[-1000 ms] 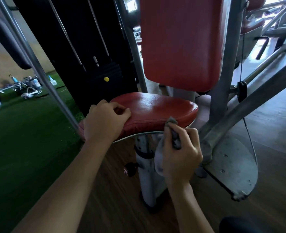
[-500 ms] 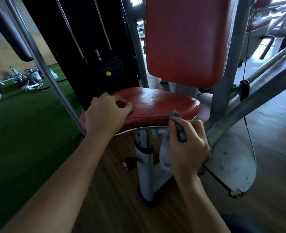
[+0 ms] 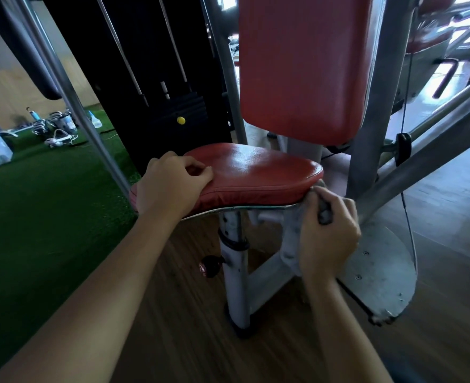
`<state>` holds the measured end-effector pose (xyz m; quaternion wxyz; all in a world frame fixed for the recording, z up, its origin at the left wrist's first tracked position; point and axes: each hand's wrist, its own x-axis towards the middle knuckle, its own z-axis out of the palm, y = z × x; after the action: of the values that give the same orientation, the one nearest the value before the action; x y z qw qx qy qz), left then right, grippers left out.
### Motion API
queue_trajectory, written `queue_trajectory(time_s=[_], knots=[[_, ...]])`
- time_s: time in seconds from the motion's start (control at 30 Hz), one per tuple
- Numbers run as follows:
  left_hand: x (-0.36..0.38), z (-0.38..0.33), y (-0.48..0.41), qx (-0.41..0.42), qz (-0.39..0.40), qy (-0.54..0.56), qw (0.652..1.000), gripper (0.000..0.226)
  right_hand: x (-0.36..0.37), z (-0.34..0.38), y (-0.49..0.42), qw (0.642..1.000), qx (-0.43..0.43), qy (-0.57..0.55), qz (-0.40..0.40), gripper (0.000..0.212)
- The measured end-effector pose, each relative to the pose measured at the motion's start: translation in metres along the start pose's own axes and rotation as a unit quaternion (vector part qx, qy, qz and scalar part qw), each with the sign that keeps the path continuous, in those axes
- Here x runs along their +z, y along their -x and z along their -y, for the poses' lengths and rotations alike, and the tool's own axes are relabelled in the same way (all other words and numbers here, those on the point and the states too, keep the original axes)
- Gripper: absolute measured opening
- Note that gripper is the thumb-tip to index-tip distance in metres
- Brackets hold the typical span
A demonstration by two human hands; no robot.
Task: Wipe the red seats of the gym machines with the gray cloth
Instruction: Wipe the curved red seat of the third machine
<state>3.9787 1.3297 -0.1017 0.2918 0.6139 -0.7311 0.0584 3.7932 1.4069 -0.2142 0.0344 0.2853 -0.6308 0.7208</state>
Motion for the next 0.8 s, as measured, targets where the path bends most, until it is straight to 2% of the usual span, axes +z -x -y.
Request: queue_trajectory(time_s=[0.13,0.27,0.3,0.47,0.53,0.6,0.7,0.8], knots=[[0.003,0.003,-0.003,0.004,-0.001,-0.013,1.0,0.031,-0.011,-0.001,0.005,0.993,-0.087,-0.019,0.074,0.006],[0.004,0.004,-0.003,0.003,-0.001,-0.017,1.0,0.031,-0.006,-0.004,-0.021,0.999,0.008,-0.029,0.021,0.007],[0.004,0.004,-0.003,0.003,0.001,-0.012,1.0,0.031,-0.005,-0.001,-0.014,0.999,0.01,-0.032,0.026,0.007],[-0.003,0.002,-0.006,-0.023,0.048,0.017,0.998,0.029,-0.016,0.016,0.015,0.981,-0.06,-0.043,0.181,0.004],[-0.004,0.005,-0.009,-0.033,0.07,0.038,0.996,0.026,-0.014,0.031,0.006,0.973,-0.077,-0.056,0.211,0.004],[-0.008,0.007,-0.014,-0.037,0.105,0.063,0.992,0.022,-0.01,0.05,-0.002,0.967,-0.101,-0.058,0.225,0.006],[-0.032,0.015,-0.021,-0.027,0.227,0.126,0.965,0.022,-0.006,0.065,-0.008,0.959,-0.147,-0.024,0.243,0.011],[-0.053,0.035,-0.019,0.037,0.299,0.142,0.943,0.026,-0.006,0.064,0.0,0.956,-0.157,0.005,0.248,0.017]])
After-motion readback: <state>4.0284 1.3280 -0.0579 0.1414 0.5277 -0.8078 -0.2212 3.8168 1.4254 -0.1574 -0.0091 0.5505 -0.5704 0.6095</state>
